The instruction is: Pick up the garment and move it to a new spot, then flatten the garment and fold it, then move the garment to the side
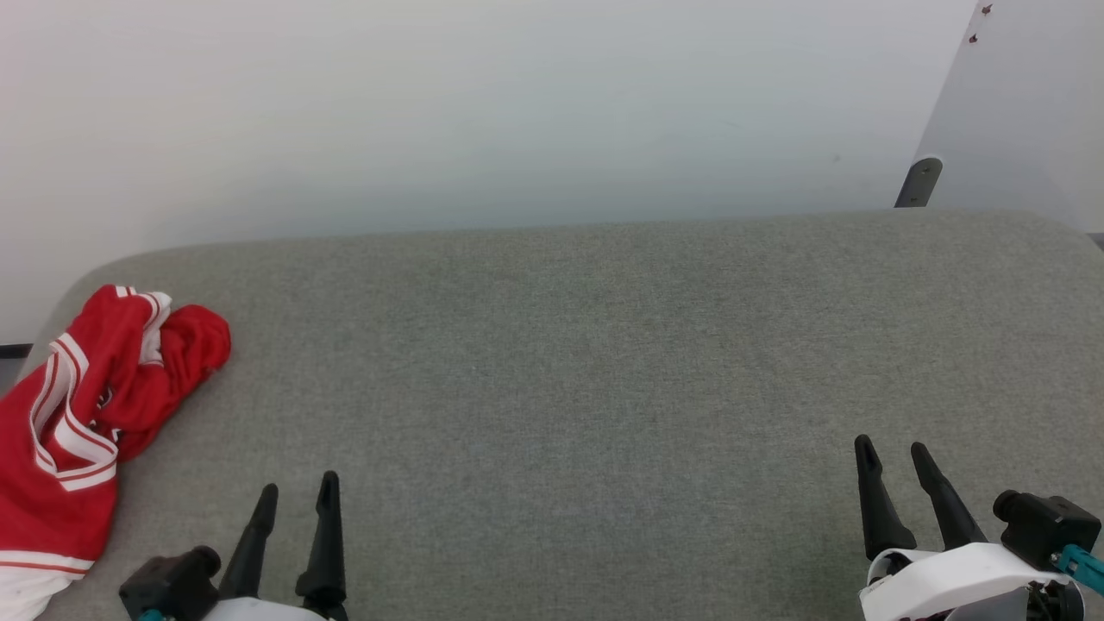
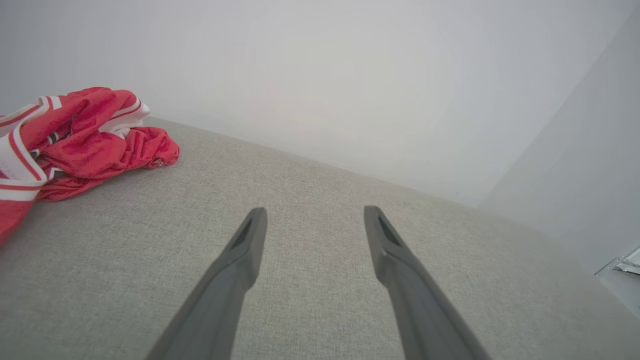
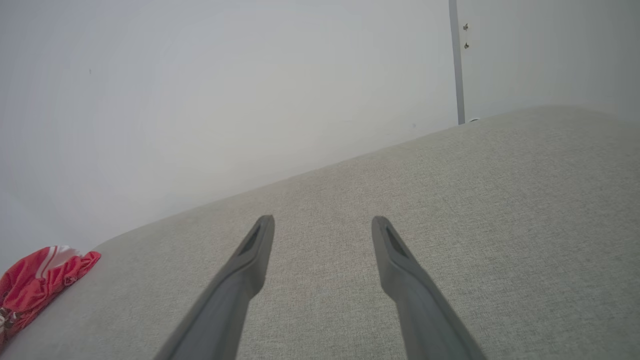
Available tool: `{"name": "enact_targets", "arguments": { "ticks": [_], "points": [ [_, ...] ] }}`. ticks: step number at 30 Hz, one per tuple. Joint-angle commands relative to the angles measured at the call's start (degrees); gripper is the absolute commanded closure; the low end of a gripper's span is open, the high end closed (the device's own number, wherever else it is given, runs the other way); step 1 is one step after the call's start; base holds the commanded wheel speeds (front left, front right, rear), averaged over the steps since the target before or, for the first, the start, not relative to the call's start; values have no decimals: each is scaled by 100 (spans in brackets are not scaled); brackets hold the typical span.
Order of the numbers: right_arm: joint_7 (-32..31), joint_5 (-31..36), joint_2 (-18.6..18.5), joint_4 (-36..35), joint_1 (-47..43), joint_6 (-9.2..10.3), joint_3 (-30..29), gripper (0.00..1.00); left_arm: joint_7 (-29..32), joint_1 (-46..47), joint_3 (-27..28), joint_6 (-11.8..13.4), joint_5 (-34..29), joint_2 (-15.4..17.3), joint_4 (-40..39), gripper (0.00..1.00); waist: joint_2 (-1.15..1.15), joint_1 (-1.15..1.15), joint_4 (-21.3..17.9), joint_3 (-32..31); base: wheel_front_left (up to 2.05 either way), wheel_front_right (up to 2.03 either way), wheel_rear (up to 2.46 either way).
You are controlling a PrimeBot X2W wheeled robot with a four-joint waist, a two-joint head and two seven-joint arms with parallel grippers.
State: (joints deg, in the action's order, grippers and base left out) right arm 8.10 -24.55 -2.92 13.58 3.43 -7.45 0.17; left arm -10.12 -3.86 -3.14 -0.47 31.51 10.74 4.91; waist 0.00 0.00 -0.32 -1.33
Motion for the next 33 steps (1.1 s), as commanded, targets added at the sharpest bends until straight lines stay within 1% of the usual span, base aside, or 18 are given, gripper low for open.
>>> {"name": "enact_targets", "arguments": {
  "ticks": [1, 10, 22, 33],
  "points": [
    [55, 131, 9, -66, 49, -4, 0, 0, -56, -20, 5, 22, -159, 27, -72, 0, 0, 0, -2, -3, 0, 0, 0],
    [125, 593, 8, -128, 17, -4, 25, 0, -168, -88, 5, -34, -700, 78, -157, 0, 0, 0, -9, -13, 0, 0, 0],
    [214, 1132, 7, -223, -23, -5, 68, 0, -305, -197, 19, -44, -1333, 104, -265, 0, 0, 0, -25, -26, 0, 0, 0],
    [307, 1571, 5, -296, -71, -5, 80, 0, -430, -282, 42, -69, -1778, 119, -350, 0, 0, 0, -44, -45, 0, 0, 0]
  ]
}}
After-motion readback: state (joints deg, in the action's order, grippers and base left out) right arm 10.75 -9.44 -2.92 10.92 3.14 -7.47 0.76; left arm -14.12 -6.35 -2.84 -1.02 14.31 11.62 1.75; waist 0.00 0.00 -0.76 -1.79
